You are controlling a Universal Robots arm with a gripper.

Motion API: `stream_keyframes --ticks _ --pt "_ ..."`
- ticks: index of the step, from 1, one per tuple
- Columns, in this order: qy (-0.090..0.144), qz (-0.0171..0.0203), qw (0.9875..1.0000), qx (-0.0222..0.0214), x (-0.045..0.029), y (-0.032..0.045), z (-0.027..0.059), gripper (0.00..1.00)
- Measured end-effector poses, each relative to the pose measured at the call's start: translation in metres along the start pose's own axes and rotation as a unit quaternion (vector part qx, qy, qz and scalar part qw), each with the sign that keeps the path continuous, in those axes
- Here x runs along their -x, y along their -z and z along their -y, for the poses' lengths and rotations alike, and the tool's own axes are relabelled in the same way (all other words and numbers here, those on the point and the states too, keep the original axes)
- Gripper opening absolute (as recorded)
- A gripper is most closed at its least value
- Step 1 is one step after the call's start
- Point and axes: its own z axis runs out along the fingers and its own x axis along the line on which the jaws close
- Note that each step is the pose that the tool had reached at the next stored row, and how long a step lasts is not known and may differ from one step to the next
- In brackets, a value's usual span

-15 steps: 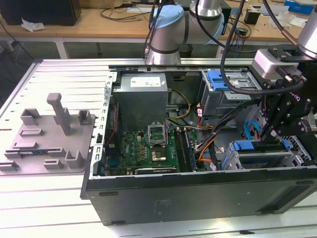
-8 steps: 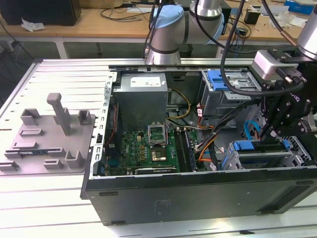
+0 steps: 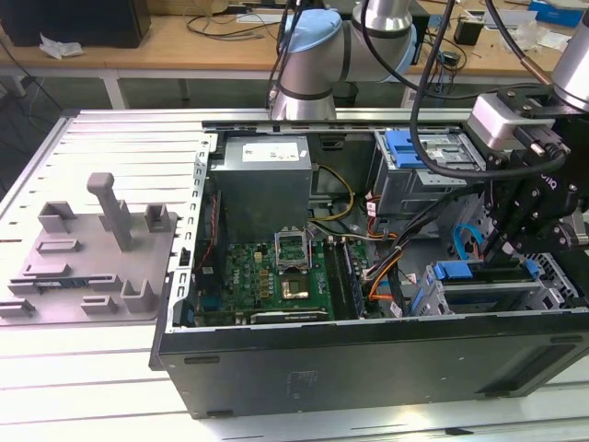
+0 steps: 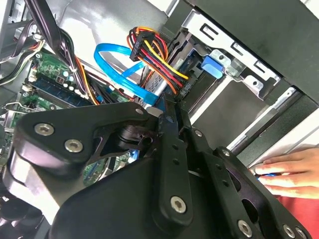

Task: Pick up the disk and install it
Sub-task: 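Insert the second disk wire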

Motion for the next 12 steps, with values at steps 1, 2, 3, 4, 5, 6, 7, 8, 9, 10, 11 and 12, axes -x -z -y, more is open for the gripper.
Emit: stream_keyframes --ticks 1,2,3,4,5,6,7,8,9,10,11,12 --pt "0.002 0.0000 1.0000 -0.0005 0.0001 -0.0005 0.0000 0.16" --pt "0.004 -0.0001 1.0000 -0.0010 0.0000 -0.0010 0.0000 0.16" --pt "0.005 -0.0002 1.0000 -0.0012 0.0001 -0.0016 0.0000 0.16" --pt "0.006 -0.0002 1.0000 -0.0014 0.0001 -0.0023 0.0000 0.16" --pt "0.007 -0.0002 1.0000 -0.0015 0.0001 -0.0030 0.0000 0.16" --pt "0.007 -0.0002 1.0000 -0.0015 0.0002 -0.0035 0.0000 0.16" --pt "0.007 -0.0003 1.0000 -0.0015 0.0001 -0.0037 -0.0001 0.16" --pt "0.007 -0.0002 1.0000 -0.0015 0.0000 -0.0038 -0.0002 0.16" --pt "0.007 -0.0002 1.0000 -0.0015 0.0000 -0.0039 -0.0002 0.16" --pt "0.007 -0.0001 1.0000 -0.0015 -0.0001 -0.0039 -0.0003 0.16" --pt "0.007 0.0000 1.0000 -0.0015 -0.0003 -0.0039 -0.0003 0.16" --pt "0.007 0.0005 1.0000 -0.0015 -0.0007 -0.0044 -0.0004 0.16"
